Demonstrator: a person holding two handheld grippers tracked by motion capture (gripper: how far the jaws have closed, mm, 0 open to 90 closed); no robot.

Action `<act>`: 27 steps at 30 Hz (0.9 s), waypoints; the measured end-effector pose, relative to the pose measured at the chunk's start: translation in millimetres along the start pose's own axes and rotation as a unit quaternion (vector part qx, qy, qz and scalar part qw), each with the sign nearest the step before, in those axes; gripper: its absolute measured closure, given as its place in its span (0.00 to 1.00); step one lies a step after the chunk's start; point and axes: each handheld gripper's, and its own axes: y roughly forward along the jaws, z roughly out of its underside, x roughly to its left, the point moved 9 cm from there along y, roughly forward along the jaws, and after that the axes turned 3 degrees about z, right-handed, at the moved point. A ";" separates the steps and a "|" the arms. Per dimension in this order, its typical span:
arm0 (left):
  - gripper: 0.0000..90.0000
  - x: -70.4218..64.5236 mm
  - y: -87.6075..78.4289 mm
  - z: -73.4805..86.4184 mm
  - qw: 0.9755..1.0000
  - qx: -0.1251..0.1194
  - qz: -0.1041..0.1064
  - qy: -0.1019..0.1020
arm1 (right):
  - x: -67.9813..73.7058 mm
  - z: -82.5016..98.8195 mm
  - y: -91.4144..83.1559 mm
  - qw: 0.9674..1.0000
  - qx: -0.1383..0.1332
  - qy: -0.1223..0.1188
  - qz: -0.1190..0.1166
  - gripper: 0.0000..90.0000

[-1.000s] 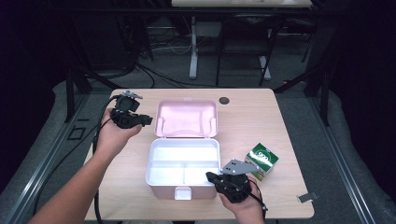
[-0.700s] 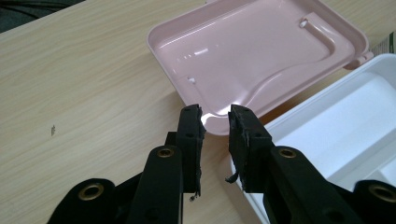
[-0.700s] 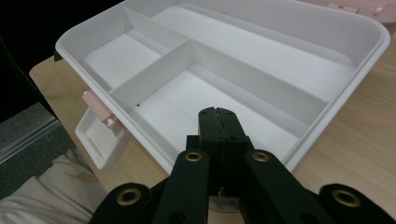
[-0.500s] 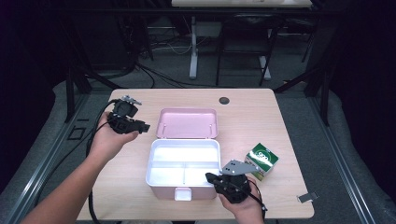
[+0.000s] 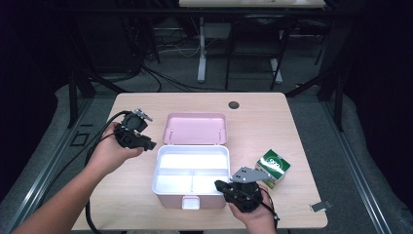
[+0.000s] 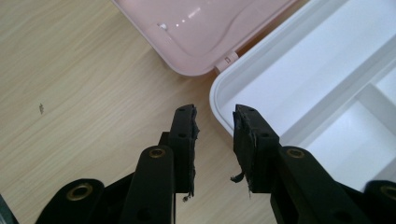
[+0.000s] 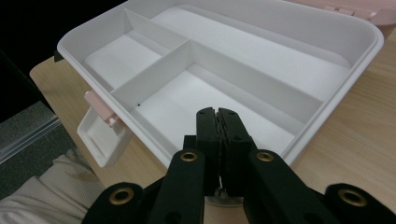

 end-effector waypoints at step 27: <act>0.75 -36.9 21.1 12.4 0.979 0.135 0.029 0.151 | -7.2 -4.2 -9.8 1.000 -0.005 0.011 0.005 0.92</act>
